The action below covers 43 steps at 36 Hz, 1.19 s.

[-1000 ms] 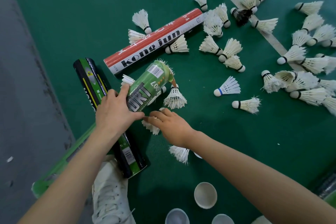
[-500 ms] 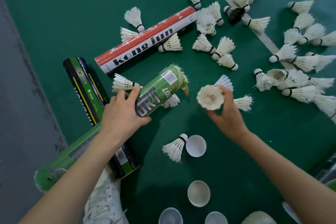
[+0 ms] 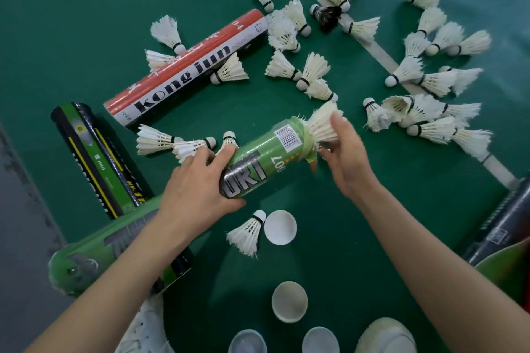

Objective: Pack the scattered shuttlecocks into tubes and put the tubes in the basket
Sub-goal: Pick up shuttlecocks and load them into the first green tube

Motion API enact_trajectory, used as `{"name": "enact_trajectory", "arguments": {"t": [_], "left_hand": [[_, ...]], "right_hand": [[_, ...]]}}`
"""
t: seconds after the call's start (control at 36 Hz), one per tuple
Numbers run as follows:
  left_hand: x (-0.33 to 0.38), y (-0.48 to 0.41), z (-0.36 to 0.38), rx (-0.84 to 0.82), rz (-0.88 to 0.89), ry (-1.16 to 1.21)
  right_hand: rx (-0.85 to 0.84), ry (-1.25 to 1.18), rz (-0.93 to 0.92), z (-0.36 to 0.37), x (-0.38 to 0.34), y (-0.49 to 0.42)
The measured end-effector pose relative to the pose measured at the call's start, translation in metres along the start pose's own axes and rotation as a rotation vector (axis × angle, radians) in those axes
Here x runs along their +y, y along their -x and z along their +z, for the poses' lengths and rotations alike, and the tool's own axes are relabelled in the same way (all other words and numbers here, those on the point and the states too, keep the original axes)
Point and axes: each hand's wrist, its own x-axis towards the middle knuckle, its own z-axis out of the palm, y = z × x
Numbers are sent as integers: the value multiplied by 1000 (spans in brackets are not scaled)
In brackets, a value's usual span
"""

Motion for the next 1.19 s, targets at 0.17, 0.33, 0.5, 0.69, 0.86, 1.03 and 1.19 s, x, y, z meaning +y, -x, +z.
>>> {"name": "enact_trajectory", "arguments": {"t": [0.17,0.33,0.5,0.69,0.86,1.03,1.19], "left_hand": [[8,1,1,24,23,59],[10,1,3,33,52,25],[15,-5,4,62,34,6],[15,-17,6,17,-52,-25],[7,-25,5,18,-70,-84],[6,-25,9,3,-60,-76],[2,-21,12,-24,-63,-82]], "right_hand": [[26,139,-30,-1,-2,8],[-59,157,-158,-4,-1,11],[-183,80,-52,16,5,22],[22,278,7,15,-8,-10],[112,895,-28,-6,8,-54],[103,901,14,-5,24,-52],[274,630,-47,-9,8,-49]]}}
